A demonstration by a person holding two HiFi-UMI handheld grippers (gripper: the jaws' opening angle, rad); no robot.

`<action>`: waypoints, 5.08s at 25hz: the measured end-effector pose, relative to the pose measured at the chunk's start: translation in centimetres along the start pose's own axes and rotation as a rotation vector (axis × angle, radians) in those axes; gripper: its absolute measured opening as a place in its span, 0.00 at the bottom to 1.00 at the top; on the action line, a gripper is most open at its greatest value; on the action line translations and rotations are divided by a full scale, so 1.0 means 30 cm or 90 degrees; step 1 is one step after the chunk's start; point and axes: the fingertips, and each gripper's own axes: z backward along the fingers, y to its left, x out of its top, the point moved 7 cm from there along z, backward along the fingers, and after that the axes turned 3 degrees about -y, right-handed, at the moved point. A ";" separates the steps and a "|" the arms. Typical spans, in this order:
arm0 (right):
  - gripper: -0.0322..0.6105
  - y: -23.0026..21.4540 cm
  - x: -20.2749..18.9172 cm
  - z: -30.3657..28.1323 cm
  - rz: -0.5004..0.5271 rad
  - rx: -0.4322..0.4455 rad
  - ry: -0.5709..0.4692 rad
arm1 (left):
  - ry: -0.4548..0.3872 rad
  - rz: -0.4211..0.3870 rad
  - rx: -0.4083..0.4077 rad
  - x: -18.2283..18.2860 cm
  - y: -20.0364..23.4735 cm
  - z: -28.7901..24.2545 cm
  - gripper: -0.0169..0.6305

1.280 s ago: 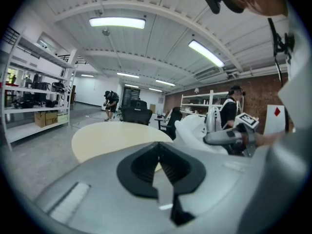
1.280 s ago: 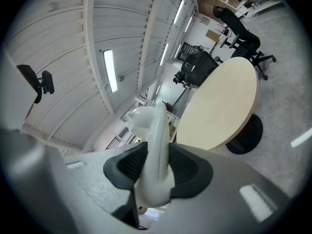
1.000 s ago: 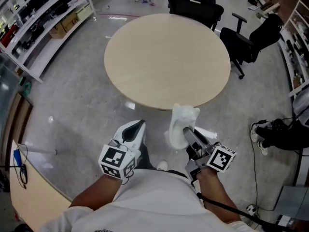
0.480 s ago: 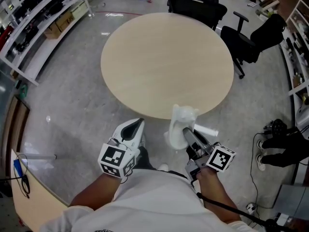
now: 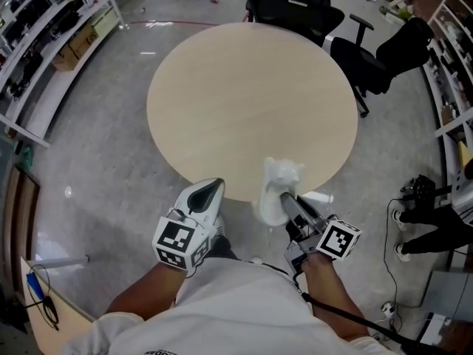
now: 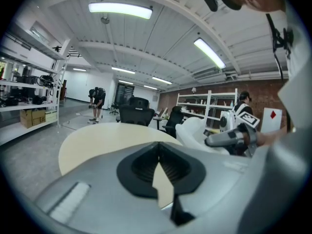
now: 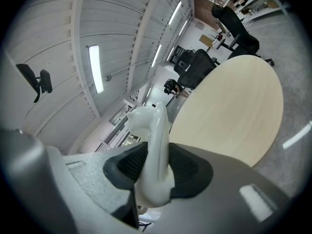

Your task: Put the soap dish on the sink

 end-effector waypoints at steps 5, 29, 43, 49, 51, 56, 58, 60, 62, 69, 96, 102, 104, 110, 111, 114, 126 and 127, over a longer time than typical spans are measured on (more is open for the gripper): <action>0.27 0.007 0.010 -0.082 -0.006 -0.020 -0.021 | -0.003 -0.004 -0.027 0.023 0.104 -0.049 0.04; 0.27 -0.357 -0.020 -0.367 -0.135 -0.140 0.068 | 0.075 0.044 -0.025 -0.107 0.318 -0.184 0.04; 0.27 -0.553 -0.104 -0.517 -0.208 -0.169 0.154 | 0.139 0.083 0.039 -0.178 0.348 -0.203 0.04; 0.27 -0.586 -0.116 -0.540 -0.236 -0.183 0.169 | 0.158 0.088 0.038 -0.191 0.373 -0.230 0.04; 0.27 -0.601 -0.122 -0.536 -0.260 -0.187 0.165 | 0.166 0.088 0.034 -0.199 0.369 -0.238 0.04; 0.27 -0.616 -0.129 -0.542 -0.295 -0.193 0.165 | 0.180 0.092 0.026 -0.212 0.373 -0.244 0.04; 0.28 -0.623 -0.130 -0.550 -0.299 -0.200 0.169 | 0.181 0.092 0.024 -0.211 0.375 -0.250 0.04; 0.30 -0.629 -0.129 -0.556 -0.297 -0.206 0.174 | 0.181 0.090 0.021 -0.208 0.376 -0.257 0.04; 0.30 -0.632 -0.127 -0.558 -0.289 -0.210 0.178 | 0.180 0.088 0.020 -0.204 0.376 -0.263 0.04; 0.31 -0.632 -0.113 -0.557 -0.268 -0.220 0.179 | 0.179 0.087 0.017 -0.190 0.378 -0.275 0.04; 0.05 -0.135 0.103 -0.306 0.017 -0.105 -0.045 | 0.053 0.011 -0.105 -0.030 0.258 -0.222 0.04; 0.05 -0.019 0.173 -0.215 0.111 -0.029 -0.061 | 0.026 -0.004 -0.074 0.001 0.182 -0.196 0.04; 0.05 -0.016 0.178 -0.189 0.115 -0.021 -0.054 | 0.023 -0.003 -0.060 0.008 0.149 -0.187 0.04; 0.05 -0.013 0.208 -0.076 0.151 0.020 -0.023 | -0.009 -0.003 -0.009 0.051 0.028 -0.191 0.04; 0.05 -0.014 0.213 -0.055 0.153 0.030 -0.018 | -0.015 -0.005 -0.001 0.060 0.003 -0.190 0.04; 0.05 -0.023 0.218 0.005 0.156 0.051 0.002 | -0.027 -0.009 0.025 0.072 -0.069 -0.167 0.04; 0.05 -0.061 0.205 0.098 0.124 0.086 0.017 | 0.002 -0.003 0.074 0.009 -0.141 -0.086 0.04; 0.05 -0.061 0.199 0.100 0.124 0.080 0.014 | 0.003 -0.005 0.069 0.009 -0.132 -0.091 0.04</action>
